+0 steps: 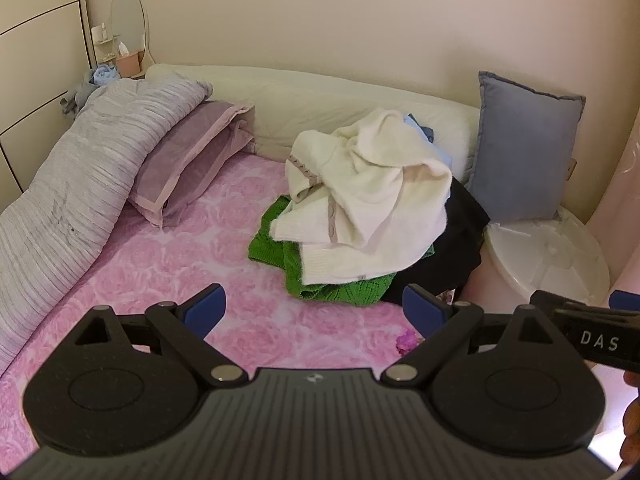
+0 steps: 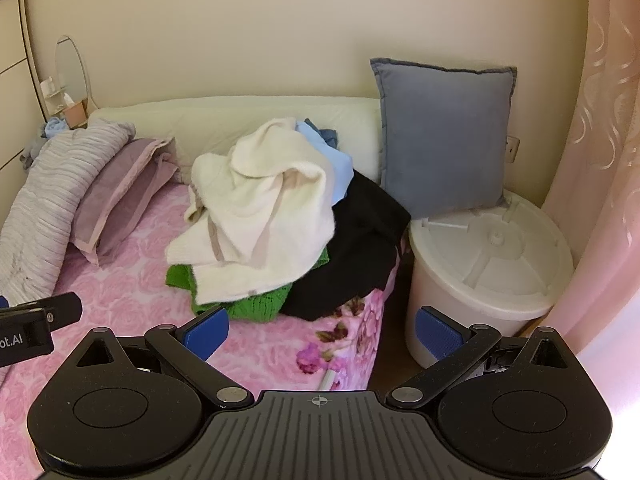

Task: Fold clothes

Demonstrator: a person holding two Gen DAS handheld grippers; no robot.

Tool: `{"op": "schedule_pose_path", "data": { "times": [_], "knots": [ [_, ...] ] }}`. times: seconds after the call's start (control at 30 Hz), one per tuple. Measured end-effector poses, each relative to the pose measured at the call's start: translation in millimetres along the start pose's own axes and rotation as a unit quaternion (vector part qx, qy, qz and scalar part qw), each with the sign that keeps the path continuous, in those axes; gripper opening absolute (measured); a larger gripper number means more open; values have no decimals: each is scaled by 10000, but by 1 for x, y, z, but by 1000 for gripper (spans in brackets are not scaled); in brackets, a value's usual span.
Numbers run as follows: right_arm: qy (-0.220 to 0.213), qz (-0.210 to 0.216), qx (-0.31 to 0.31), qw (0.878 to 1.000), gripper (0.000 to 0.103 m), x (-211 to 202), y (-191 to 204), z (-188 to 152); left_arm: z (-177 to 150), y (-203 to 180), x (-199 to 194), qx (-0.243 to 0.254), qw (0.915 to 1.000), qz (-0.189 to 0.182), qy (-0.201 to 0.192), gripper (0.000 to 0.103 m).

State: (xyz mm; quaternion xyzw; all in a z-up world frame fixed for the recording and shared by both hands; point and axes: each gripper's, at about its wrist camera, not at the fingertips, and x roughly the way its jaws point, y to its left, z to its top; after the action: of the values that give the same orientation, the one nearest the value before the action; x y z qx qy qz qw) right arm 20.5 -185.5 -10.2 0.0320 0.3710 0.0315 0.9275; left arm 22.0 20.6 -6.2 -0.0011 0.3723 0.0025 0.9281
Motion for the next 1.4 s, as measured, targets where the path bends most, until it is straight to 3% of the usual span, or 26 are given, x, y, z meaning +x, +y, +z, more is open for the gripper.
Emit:
{"op": "schedule_pose_path", "data": {
  "times": [0.37,0.63,0.8,0.97,1.17,1.4],
  "knots": [
    [331,272,173,9989,102,34,-10,19,7,13,38,-202,9991,-89,356,93],
    [392,226,-53,9990,99,78,-17,38,22,17,82,-332,9983,-116,468,92],
    [518,160,-179,9984,87,118,-21,59,43,14,120,-434,9978,-75,496,90],
    [569,93,-348,9977,87,159,-25,85,67,8,161,-466,9968,-22,642,89],
    [209,227,-795,9964,87,197,-22,111,97,2,217,-705,9934,-83,905,88],
    [412,245,-1051,9933,87,248,-21,144,123,-11,283,-751,9899,-89,1198,87]
  ]
}}
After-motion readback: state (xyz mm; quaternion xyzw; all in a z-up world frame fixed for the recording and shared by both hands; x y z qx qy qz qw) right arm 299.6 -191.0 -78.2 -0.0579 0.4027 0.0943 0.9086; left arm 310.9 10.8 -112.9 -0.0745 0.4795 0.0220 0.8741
